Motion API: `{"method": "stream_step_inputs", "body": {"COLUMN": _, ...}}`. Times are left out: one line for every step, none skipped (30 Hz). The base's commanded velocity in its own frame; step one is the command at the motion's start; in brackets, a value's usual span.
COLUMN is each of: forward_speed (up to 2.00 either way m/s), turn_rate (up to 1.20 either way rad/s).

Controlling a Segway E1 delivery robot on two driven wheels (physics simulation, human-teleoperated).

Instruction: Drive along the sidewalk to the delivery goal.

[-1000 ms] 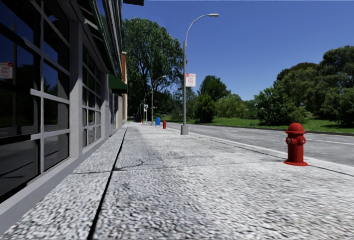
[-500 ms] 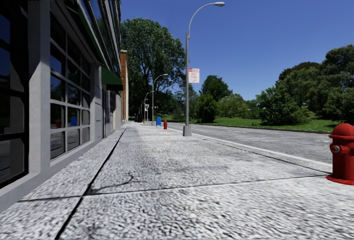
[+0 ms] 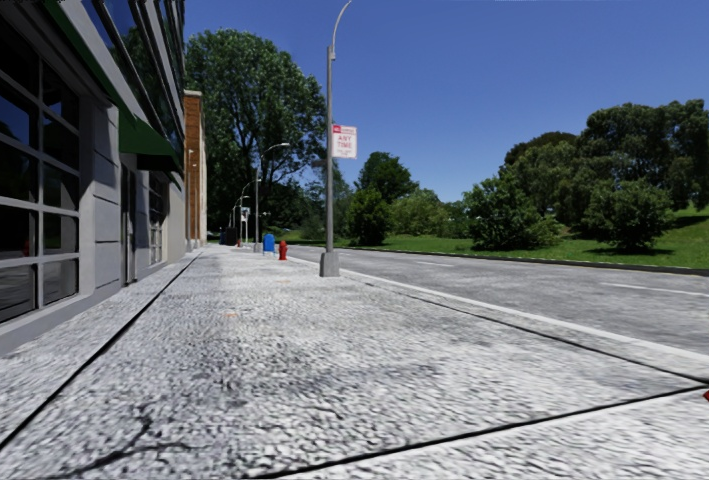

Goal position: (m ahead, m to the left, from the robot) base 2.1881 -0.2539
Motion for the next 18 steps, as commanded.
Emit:
{"method": "stream_step_inputs", "body": {"forward_speed": 1.84, "turn_rate": 0.0}}
{"method": "stream_step_inputs", "body": {"forward_speed": 1.84, "turn_rate": 0.0}}
{"method": "stream_step_inputs", "body": {"forward_speed": 1.84, "turn_rate": 0.0}}
{"method": "stream_step_inputs", "body": {"forward_speed": 1.84, "turn_rate": 0.0}}
{"method": "stream_step_inputs", "body": {"forward_speed": 1.84, "turn_rate": 0.0}}
{"method": "stream_step_inputs", "body": {"forward_speed": 1.84, "turn_rate": 0.0}}
{"method": "stream_step_inputs", "body": {"forward_speed": 1.84, "turn_rate": 0.0}}
{"method": "stream_step_inputs", "body": {"forward_speed": 1.84, "turn_rate": 0.0}}
{"method": "stream_step_inputs", "body": {"forward_speed": 1.84, "turn_rate": 0.0}}
{"method": "stream_step_inputs", "body": {"forward_speed": 1.84, "turn_rate": 0.0}}
{"method": "stream_step_inputs", "body": {"forward_speed": 1.84, "turn_rate": 0.0}}
{"method": "stream_step_inputs", "body": {"forward_speed": 1.84, "turn_rate": 0.0}}
{"method": "stream_step_inputs", "body": {"forward_speed": 1.84, "turn_rate": 0.0}}
{"method": "stream_step_inputs", "body": {"forward_speed": 1.84, "turn_rate": 0.0}}
{"method": "stream_step_inputs", "body": {"forward_speed": 1.84, "turn_rate": 0.0}}
{"method": "stream_step_inputs", "body": {"forward_speed": 1.84, "turn_rate": -0.43}}
{"method": "stream_step_inputs", "body": {"forward_speed": 1.84, "turn_rate": -0.67}}
{"method": "stream_step_inputs", "body": {"forward_speed": 1.84, "turn_rate": -0.67}}
